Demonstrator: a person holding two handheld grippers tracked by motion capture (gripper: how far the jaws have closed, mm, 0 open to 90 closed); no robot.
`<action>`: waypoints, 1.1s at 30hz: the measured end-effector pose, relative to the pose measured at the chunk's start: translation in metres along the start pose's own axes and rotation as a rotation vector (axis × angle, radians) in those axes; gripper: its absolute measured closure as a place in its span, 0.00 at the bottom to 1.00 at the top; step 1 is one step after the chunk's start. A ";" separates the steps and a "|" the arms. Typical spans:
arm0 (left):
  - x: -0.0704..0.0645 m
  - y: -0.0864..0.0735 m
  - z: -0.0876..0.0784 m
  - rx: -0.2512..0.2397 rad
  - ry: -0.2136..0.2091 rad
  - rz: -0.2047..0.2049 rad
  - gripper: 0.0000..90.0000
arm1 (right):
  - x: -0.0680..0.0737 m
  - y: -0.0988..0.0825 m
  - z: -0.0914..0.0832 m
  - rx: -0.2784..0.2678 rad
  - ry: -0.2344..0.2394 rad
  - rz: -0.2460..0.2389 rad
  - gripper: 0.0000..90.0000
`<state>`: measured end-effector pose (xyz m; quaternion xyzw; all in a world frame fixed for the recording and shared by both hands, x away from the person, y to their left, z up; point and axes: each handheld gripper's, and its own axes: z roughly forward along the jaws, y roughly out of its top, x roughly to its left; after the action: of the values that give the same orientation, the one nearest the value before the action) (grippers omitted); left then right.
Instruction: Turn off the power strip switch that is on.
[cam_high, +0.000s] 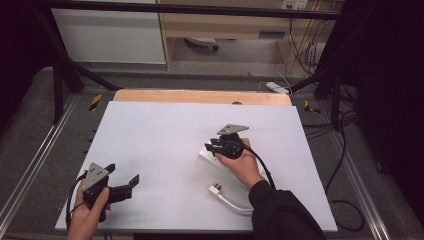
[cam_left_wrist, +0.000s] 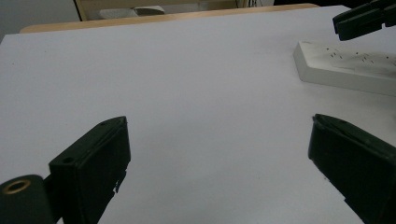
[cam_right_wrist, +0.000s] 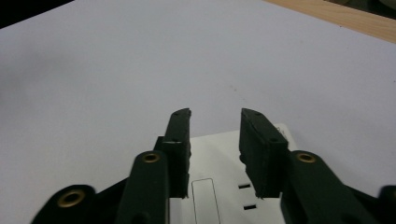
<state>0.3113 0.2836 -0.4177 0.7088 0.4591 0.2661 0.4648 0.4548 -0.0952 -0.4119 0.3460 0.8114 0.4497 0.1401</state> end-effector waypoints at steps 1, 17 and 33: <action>0.000 0.000 0.000 0.000 0.000 0.000 0.06 | 0.000 0.000 0.000 -0.001 -0.002 0.006 0.66; -0.001 0.000 0.000 0.000 0.000 -0.002 0.06 | -0.007 0.005 -0.009 -0.043 -0.053 0.057 0.24; -0.001 0.000 0.000 0.005 -0.005 -0.001 0.06 | -0.010 0.010 -0.016 -0.062 -0.074 0.075 0.11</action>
<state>0.3112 0.2826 -0.4181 0.7104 0.4591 0.2630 0.4641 0.4573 -0.1091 -0.3956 0.3881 0.7779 0.4663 0.1635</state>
